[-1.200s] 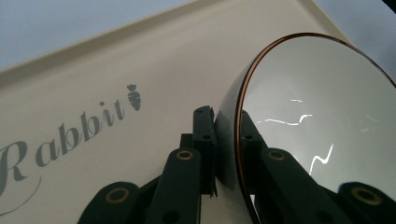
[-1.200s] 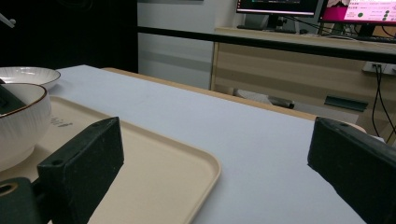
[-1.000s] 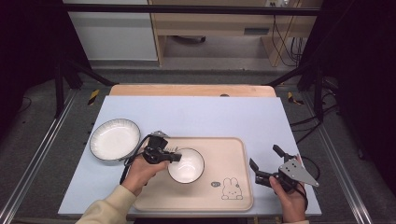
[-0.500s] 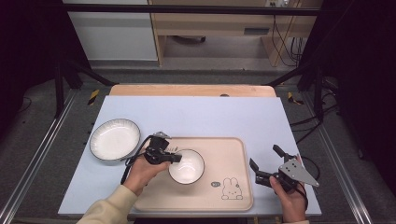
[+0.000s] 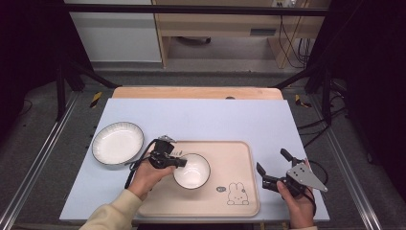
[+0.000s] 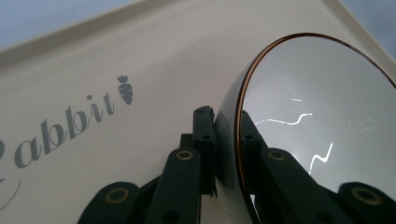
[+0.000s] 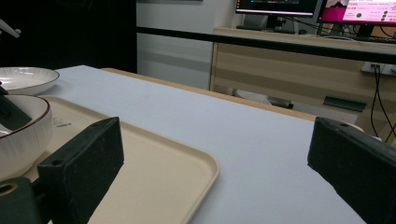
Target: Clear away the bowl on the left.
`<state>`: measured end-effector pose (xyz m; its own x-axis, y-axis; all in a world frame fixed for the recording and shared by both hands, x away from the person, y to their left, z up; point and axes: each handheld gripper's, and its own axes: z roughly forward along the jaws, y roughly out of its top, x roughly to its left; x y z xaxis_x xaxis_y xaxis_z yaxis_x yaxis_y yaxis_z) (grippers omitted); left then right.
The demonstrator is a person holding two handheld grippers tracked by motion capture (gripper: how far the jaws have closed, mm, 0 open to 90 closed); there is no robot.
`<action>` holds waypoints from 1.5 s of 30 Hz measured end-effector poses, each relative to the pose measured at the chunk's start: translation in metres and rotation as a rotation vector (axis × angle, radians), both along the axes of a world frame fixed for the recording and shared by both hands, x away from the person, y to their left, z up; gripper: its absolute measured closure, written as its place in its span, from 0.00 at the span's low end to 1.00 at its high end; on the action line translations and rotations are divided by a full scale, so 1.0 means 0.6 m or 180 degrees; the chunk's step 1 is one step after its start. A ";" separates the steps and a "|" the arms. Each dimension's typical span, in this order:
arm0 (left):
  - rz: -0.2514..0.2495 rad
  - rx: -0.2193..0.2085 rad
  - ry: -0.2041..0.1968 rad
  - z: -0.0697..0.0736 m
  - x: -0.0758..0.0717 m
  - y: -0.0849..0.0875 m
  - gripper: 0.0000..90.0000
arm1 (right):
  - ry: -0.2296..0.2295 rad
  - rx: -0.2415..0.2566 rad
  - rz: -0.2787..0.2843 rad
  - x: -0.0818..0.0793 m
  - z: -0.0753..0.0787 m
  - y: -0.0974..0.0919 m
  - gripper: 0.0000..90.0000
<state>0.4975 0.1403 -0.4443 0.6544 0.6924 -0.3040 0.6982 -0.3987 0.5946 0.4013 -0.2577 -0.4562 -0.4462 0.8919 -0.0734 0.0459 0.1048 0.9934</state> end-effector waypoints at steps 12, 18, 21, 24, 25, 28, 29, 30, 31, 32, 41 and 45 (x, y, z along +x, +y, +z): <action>0.0016 -0.0010 0.0094 -0.002 0.005 0.002 0.92 | 0.0005 -0.0002 -0.0003 0.000 0.000 -0.001 0.04; 0.0014 -0.0011 0.0107 -0.003 0.005 0.003 0.92 | 0.0006 -0.0006 0.0000 0.000 0.000 -0.001 0.04; 0.0011 -0.0009 0.0111 -0.003 0.005 0.003 0.92 | 0.0008 -0.0002 -0.0004 0.000 0.000 -0.001 0.04; -0.0030 0.0022 0.0116 -0.003 0.005 0.004 0.91 | 0.0008 -0.0004 -0.0003 0.000 0.000 -0.001 0.04; -0.0009 0.0004 0.0115 -0.003 0.005 0.003 0.91 | 0.0004 -0.0001 -0.0001 0.000 0.000 -0.001 0.04; 0.0009 -0.0012 0.0110 -0.003 0.004 0.003 0.91 | 0.0010 -0.0005 -0.0001 0.000 0.000 -0.001 0.04; 0.0003 -0.0006 0.0105 -0.004 0.003 0.004 0.91 | 0.0009 -0.0003 -0.0003 0.000 0.000 -0.001 0.04; 0.0003 -0.0006 0.0105 -0.004 0.003 0.004 0.91 | 0.0009 -0.0002 -0.0003 0.000 0.000 -0.001 0.04; 0.0008 -0.0018 0.0098 -0.004 0.003 0.004 0.91 | 0.0010 -0.0001 -0.0003 0.000 0.000 -0.001 0.04; -0.0001 -0.0011 0.0093 -0.004 0.002 0.005 0.91 | 0.0011 -0.0003 -0.0003 0.000 0.000 -0.001 0.04; 0.0074 -0.0082 -0.0062 0.005 -0.004 0.012 0.83 | 0.0016 0.0002 0.0003 0.000 -0.001 0.000 0.04; 0.0066 -0.0093 -0.0142 0.009 -0.006 0.014 0.73 | 0.0019 0.0001 0.0005 0.000 -0.001 0.001 0.04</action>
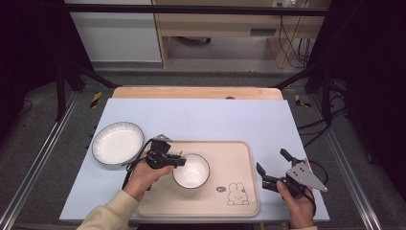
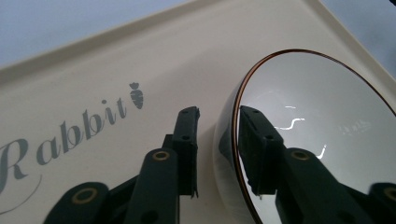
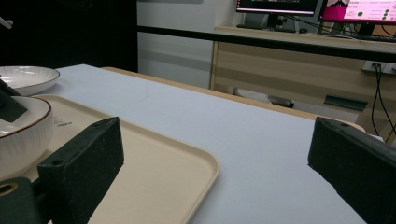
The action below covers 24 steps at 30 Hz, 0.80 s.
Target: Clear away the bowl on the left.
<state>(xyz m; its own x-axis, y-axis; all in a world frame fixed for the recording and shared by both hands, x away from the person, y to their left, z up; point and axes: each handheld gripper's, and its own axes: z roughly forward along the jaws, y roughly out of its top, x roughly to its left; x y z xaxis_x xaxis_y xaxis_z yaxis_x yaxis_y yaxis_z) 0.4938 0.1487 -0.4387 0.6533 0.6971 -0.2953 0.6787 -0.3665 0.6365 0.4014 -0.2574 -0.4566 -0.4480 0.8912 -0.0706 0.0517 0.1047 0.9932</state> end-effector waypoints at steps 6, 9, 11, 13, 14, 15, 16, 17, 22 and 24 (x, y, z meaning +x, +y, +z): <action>0.0017 0.0049 -0.0163 0.005 -0.004 -0.001 0.55 | 0.0008 -0.0001 0.0004 0.000 0.000 0.000 0.04; 0.0024 0.0038 -0.0202 0.006 -0.004 -0.002 0.47 | 0.0009 -0.0001 0.0006 0.000 0.000 0.000 0.04; 0.0019 0.0027 -0.0229 0.007 -0.005 -0.002 0.41 | 0.0013 0.0001 0.0007 0.000 0.000 0.000 0.04; 0.0043 0.0035 -0.0297 0.010 -0.006 -0.002 0.37 | 0.0014 0.0002 0.0006 0.000 -0.001 0.000 0.04; 0.0035 0.0028 -0.0336 0.011 -0.007 -0.002 0.35 | 0.0006 0.0002 0.0004 0.000 -0.001 0.000 0.04; 0.0035 0.0028 -0.0336 0.011 -0.007 -0.002 0.33 | 0.0006 0.0002 0.0004 0.000 -0.001 0.000 0.04; 0.0043 0.0026 -0.0387 0.014 -0.009 -0.002 0.31 | 0.0020 0.0004 0.0005 0.001 -0.001 0.000 0.04; 0.0043 0.0026 -0.0387 0.014 -0.009 -0.002 0.30 | 0.0020 0.0004 0.0005 0.001 -0.001 0.000 0.04; -0.0029 0.0014 -0.0529 0.018 -0.011 -0.004 0.22 | 0.0016 0.0004 0.0003 0.000 -0.001 0.000 0.04; -0.0120 -0.0039 -0.0605 0.021 -0.013 -0.004 0.19 | 0.0018 0.0010 0.0005 0.000 -0.001 0.001 0.04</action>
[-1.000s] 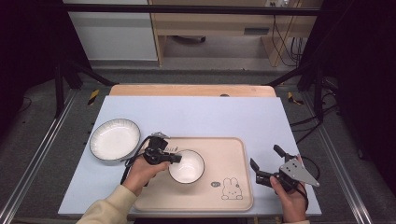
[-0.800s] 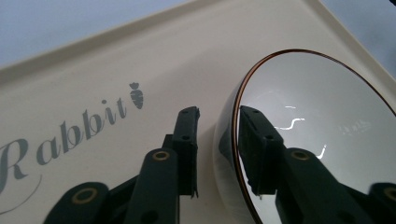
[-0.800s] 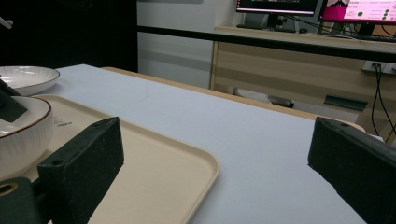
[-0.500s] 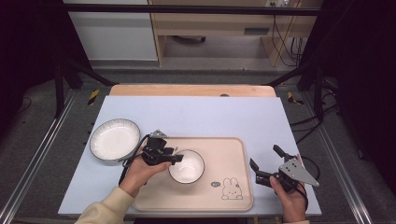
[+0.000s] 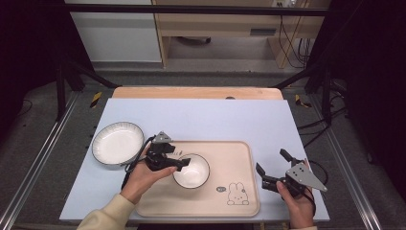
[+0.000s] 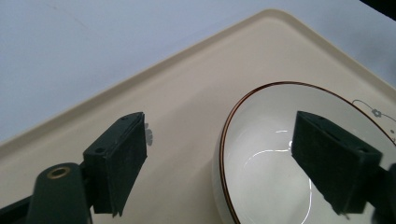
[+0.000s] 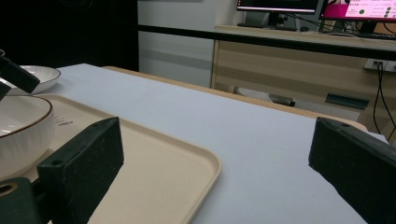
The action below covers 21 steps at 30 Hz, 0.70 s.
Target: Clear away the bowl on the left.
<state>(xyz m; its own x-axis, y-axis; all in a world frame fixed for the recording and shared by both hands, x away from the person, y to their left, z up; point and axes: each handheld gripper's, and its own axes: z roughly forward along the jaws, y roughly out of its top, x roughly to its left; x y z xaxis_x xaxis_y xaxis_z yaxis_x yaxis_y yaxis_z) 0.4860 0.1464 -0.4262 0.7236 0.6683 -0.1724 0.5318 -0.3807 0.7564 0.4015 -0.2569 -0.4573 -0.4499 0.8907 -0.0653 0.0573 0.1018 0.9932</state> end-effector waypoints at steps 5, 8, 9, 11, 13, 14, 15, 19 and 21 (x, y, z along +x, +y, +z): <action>-0.0086 -0.0093 -0.0105 0.003 -0.001 0.003 0.12 | -0.0003 -0.0006 0.0004 0.000 -0.001 0.000 0.04; -0.0120 -0.0137 -0.0254 0.009 -0.004 0.004 0.09 | 0.0001 -0.0002 0.0002 0.000 -0.001 0.000 0.04; -0.0120 -0.0137 -0.0254 0.009 -0.004 0.004 0.09 | 0.0001 -0.0003 0.0002 0.000 -0.001 0.000 0.04; -0.0169 -0.0158 -0.0347 0.014 -0.006 0.004 0.08 | 0.0001 -0.0003 0.0002 0.000 -0.001 0.000 0.04; -0.0198 -0.0191 -0.0435 0.018 -0.008 0.007 0.08 | 0.0001 0.0001 0.0002 0.000 0.000 0.000 0.04; -0.0209 -0.0230 -0.0476 0.021 -0.009 0.009 0.06 | 0.0002 0.0001 0.0003 0.000 -0.001 0.000 0.04; -0.0209 -0.0230 -0.0476 0.021 -0.009 0.009 0.05 | 0.0002 -0.0005 0.0001 0.000 -0.001 0.000 0.04; -0.0207 -0.0243 -0.0625 0.029 -0.013 0.016 0.03 | 0.0006 -0.0008 0.0006 0.001 -0.001 0.000 0.04; -0.0204 -0.0256 -0.0648 0.030 -0.013 0.017 0.03 | 0.0005 -0.0008 0.0006 0.001 -0.001 0.000 0.04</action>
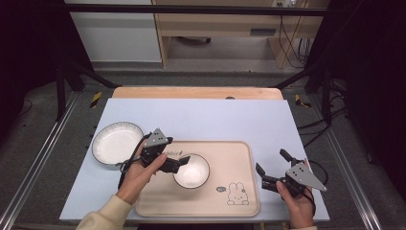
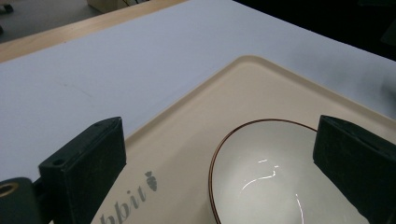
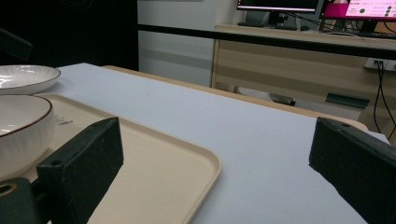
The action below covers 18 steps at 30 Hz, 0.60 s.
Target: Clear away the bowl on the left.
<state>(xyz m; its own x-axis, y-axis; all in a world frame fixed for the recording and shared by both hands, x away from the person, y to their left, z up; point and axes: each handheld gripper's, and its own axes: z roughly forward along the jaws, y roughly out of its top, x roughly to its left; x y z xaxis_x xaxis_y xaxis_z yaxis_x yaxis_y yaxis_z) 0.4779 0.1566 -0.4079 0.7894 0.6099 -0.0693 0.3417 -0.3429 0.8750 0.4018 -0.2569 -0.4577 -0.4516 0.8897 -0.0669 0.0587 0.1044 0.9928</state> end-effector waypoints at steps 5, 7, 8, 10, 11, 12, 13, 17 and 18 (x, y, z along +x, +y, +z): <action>0.0001 -0.0107 -0.0154 0.012 -0.006 0.013 0.03 | -0.0006 0.0002 -0.0007 0.000 0.000 0.000 0.03; 0.0005 -0.0161 -0.0202 0.017 -0.007 0.018 0.03 | -0.0002 0.0004 -0.0013 0.000 0.000 0.000 0.03; 0.0005 -0.0161 -0.0202 0.017 -0.007 0.018 0.03 | -0.0002 0.0004 -0.0013 0.000 0.000 0.000 0.03; -0.0001 -0.0186 -0.0263 0.021 -0.010 0.023 0.03 | -0.0002 0.0003 -0.0016 0.000 0.000 0.000 0.03; -0.0006 -0.0198 -0.0293 0.023 -0.011 0.025 0.03 | -0.0003 0.0005 -0.0017 0.000 0.000 0.000 0.03; -0.0016 -0.0196 -0.0326 0.025 -0.012 0.028 0.03 | -0.0003 0.0005 -0.0017 0.000 0.000 0.000 0.03; -0.0020 -0.0233 -0.0379 0.028 -0.015 0.032 0.03 | -0.0008 0.0006 -0.0017 0.000 0.000 0.000 0.03; -0.0032 -0.0282 -0.0437 0.033 -0.019 0.039 0.03 | -0.0005 0.0003 -0.0020 0.000 0.000 0.000 0.03; -0.0029 -0.0320 -0.0460 0.035 -0.021 0.042 0.03 | -0.0005 0.0003 -0.0020 0.000 0.000 0.000 0.03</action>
